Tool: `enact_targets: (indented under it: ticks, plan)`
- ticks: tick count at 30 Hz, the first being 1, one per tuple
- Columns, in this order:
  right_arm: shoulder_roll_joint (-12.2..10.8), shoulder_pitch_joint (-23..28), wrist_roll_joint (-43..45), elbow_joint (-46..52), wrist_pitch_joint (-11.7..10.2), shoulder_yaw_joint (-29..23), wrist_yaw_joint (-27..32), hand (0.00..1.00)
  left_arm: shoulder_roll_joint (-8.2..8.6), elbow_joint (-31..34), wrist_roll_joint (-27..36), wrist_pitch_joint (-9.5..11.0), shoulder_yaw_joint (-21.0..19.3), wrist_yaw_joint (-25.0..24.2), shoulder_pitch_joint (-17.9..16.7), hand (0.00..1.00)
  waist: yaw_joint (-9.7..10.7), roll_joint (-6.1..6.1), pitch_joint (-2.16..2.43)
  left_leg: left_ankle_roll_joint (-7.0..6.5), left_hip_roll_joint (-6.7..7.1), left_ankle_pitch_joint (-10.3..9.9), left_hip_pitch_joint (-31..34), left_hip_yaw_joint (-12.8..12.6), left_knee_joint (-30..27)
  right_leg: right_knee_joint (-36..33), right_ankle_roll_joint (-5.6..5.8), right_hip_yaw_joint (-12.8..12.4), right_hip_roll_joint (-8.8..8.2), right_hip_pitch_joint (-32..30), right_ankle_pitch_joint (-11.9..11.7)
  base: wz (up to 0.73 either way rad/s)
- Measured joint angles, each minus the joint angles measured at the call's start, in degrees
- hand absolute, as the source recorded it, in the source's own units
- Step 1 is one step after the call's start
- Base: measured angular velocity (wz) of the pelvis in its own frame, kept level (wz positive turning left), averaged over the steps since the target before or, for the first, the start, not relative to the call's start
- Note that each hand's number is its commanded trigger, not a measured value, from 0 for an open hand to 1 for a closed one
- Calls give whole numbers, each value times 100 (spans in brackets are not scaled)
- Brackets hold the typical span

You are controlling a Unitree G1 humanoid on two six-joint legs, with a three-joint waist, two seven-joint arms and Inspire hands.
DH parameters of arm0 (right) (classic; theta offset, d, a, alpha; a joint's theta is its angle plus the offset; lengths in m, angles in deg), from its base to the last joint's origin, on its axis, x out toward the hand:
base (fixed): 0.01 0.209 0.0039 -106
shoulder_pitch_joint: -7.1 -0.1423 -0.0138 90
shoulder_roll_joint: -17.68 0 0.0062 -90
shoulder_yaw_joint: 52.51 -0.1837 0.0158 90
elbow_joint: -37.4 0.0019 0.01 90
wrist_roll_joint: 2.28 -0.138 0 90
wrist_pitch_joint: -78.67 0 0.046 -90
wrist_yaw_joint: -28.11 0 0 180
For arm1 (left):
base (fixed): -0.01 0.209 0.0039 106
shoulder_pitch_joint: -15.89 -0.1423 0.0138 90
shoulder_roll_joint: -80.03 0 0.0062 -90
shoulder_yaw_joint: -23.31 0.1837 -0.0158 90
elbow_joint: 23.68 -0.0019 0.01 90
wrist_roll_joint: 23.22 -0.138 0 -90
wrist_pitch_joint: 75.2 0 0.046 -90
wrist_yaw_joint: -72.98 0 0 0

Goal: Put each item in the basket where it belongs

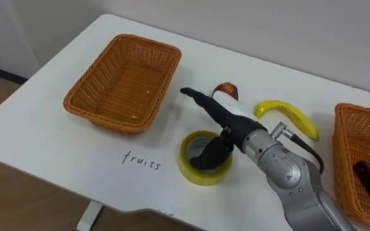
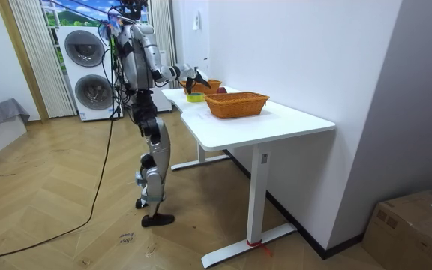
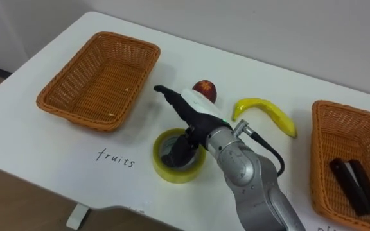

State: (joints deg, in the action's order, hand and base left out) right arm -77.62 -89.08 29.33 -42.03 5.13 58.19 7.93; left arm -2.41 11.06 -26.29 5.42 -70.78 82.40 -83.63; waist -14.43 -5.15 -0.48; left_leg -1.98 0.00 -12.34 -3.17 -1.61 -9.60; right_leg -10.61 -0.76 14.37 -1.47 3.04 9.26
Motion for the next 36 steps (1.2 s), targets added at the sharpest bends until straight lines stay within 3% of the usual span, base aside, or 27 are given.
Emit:
enact_targets:
  ticks: [36]
  plan:
    - [83, -267, -61, -378, 183, -115, -578, 0, -10, 15, 2, -107, 98, 49, 8, 0, 6, 22, -12, 8, -4, 5, -17, -24, -10, 0, 0, 69, -2, 11, 0, 0]
